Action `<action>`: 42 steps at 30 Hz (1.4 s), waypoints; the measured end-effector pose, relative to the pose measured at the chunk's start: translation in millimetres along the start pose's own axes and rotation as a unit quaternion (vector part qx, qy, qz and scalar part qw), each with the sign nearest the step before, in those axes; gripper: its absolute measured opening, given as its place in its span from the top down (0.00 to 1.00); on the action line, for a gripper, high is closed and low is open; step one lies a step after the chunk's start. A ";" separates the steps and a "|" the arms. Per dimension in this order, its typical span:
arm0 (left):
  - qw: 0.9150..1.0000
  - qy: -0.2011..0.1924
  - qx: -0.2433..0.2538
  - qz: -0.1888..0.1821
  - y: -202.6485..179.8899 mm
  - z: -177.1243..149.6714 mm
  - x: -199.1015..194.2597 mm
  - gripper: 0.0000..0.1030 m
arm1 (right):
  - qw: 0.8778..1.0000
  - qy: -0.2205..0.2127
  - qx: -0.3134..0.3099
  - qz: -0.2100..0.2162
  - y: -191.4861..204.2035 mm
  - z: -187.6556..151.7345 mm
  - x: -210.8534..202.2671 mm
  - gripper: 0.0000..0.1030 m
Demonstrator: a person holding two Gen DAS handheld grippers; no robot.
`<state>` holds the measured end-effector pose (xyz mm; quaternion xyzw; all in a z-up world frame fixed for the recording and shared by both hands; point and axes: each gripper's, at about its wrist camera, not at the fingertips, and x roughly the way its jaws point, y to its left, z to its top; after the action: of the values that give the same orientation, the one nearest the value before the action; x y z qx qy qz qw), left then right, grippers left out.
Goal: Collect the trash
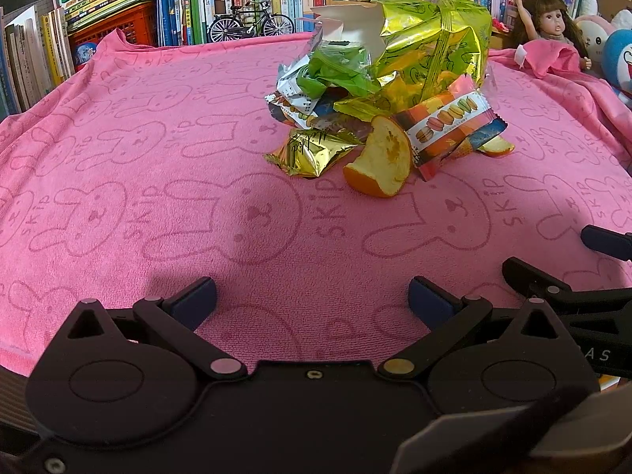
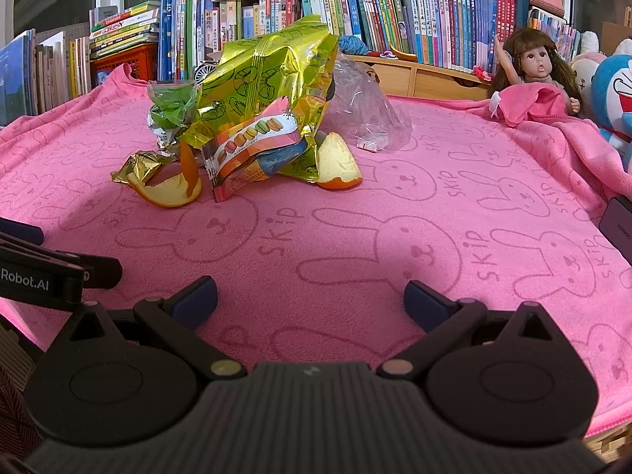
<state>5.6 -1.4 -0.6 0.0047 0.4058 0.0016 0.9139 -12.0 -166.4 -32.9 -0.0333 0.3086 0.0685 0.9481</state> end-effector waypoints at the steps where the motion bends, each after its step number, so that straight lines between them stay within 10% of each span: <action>1: 1.000 0.000 0.000 0.000 0.0 0.0 0.0 0.00 | 1.000 0.000 0.000 0.000 0.1 0.2 0.1 0.00; 42: 1.000 -0.006 -0.004 0.001 0.1 -0.3 -1.6 0.00 | 1.000 -0.004 0.000 0.000 0.3 -1.1 -0.6 0.00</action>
<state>4.3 -1.3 0.4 0.0017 0.4008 0.0039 0.9162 -13.2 -166.3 -33.4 -0.0326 0.3048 0.0689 0.9494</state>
